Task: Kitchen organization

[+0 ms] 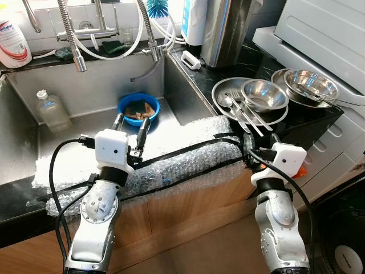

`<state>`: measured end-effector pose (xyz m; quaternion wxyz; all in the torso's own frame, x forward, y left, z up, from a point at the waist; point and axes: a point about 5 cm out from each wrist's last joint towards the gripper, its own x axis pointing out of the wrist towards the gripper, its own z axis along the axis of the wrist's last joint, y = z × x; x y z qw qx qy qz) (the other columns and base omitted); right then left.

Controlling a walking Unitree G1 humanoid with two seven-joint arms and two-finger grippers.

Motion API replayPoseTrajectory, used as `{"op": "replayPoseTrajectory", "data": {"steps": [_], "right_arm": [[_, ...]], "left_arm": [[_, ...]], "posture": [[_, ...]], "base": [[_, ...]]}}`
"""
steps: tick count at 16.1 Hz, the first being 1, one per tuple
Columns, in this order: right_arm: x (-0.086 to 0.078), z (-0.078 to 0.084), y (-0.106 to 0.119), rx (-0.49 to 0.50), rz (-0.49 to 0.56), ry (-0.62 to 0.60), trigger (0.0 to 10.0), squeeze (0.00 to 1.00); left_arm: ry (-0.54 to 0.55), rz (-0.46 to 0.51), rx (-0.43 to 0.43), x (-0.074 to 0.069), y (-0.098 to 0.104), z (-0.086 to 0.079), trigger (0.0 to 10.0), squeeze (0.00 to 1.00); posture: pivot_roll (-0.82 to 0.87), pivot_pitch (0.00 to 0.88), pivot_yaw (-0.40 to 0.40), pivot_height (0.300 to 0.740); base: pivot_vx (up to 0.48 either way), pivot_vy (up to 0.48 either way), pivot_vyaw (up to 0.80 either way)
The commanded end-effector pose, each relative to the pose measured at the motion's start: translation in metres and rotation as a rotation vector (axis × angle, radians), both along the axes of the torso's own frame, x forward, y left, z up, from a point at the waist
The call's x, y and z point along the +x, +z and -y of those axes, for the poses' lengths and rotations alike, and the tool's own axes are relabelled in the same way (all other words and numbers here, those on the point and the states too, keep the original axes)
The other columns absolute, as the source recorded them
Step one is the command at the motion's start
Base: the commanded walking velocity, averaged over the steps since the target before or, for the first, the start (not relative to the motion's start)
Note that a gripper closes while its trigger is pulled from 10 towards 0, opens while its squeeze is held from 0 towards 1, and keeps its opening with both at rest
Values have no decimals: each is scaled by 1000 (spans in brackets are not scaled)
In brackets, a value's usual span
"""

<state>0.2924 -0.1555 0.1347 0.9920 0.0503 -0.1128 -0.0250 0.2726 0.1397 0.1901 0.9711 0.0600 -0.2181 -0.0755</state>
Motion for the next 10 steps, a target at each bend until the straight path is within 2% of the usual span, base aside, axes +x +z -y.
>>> {"op": "replayPoseTrajectory", "data": {"steps": [1,6,7,8,9,10], "right_arm": [[1,1,4,-1,22,-10,10000,0],[1,-3,4,10,26,18,10000,0],[1,-4,4,12,28,21,7020,0],[1,-4,4,11,26,21,2078,0],[1,-4,3,10,22,21,1098,0],[1,-4,3,10,19,21,1098,0]], "left_arm": [[-14,-6,9,1,-2,5,10000,0],[-13,-5,9,1,-2,5,10000,0],[-12,-5,9,1,-2,5,10000,0],[-12,-5,9,1,-2,5,10000,0],[-12,-5,9,1,-2,4,10000,0],[-12,-5,10,1,-2,5,10000,0]], "posture": [[53,117,-86,740],[55,115,-86,740],[55,116,-86,740],[56,116,-86,740],[55,117,-86,740],[56,117,-86,740]], "base": [[0,0,0],[0,0,0],[0,0,0],[0,0,0],[0,0,0],[0,0,0]]}}
